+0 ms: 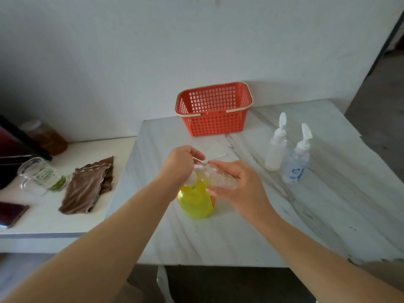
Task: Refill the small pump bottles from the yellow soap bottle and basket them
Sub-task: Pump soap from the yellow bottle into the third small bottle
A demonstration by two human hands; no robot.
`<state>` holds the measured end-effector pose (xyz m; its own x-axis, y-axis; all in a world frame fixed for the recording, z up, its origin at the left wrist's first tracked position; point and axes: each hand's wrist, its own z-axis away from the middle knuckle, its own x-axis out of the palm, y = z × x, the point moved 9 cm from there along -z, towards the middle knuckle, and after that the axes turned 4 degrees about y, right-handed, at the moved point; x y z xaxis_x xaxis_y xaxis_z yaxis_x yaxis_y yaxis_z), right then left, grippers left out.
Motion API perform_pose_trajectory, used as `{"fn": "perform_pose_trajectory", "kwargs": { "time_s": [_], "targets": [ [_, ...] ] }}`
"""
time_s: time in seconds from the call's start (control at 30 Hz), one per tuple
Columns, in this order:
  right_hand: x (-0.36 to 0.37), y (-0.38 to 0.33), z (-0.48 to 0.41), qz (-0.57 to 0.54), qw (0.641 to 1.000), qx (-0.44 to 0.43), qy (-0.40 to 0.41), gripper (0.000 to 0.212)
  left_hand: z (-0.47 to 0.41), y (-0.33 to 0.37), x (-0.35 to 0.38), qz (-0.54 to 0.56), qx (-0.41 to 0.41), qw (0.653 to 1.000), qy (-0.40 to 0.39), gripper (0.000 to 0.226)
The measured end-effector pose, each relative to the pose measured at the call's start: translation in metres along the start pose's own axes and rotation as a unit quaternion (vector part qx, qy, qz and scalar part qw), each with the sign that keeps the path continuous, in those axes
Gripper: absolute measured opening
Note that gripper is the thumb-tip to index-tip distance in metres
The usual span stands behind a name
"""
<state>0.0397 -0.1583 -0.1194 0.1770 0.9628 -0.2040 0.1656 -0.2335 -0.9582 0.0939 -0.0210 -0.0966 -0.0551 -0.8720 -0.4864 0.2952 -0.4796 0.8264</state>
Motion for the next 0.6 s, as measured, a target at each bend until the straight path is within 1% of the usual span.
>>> {"fn": "perform_pose_trajectory", "kwargs": {
  "time_s": [0.13, 0.3, 0.43, 0.6],
  "targets": [
    [0.0, -0.005, 0.0, -0.007, 1.0, -0.006, -0.005, 0.05, 0.003, 0.003, -0.005, -0.003, 0.004, 1.0, 0.012, 0.035],
    [-0.002, -0.013, 0.0, 0.0, 1.0, -0.02, 0.0, 0.05, 0.004, 0.016, -0.01, -0.008, 0.021, 1.0, -0.001, 0.032],
    [-0.001, -0.011, -0.002, -0.003, 1.0, -0.02, -0.002, 0.052, 0.001, 0.007, -0.007, -0.013, -0.005, 1.0, -0.001, 0.032],
    [-0.003, -0.002, -0.001, 0.001, 1.0, -0.017, -0.002, 0.05, -0.003, -0.004, -0.001, -0.026, -0.017, 0.999, 0.005, 0.036]
  ]
}}
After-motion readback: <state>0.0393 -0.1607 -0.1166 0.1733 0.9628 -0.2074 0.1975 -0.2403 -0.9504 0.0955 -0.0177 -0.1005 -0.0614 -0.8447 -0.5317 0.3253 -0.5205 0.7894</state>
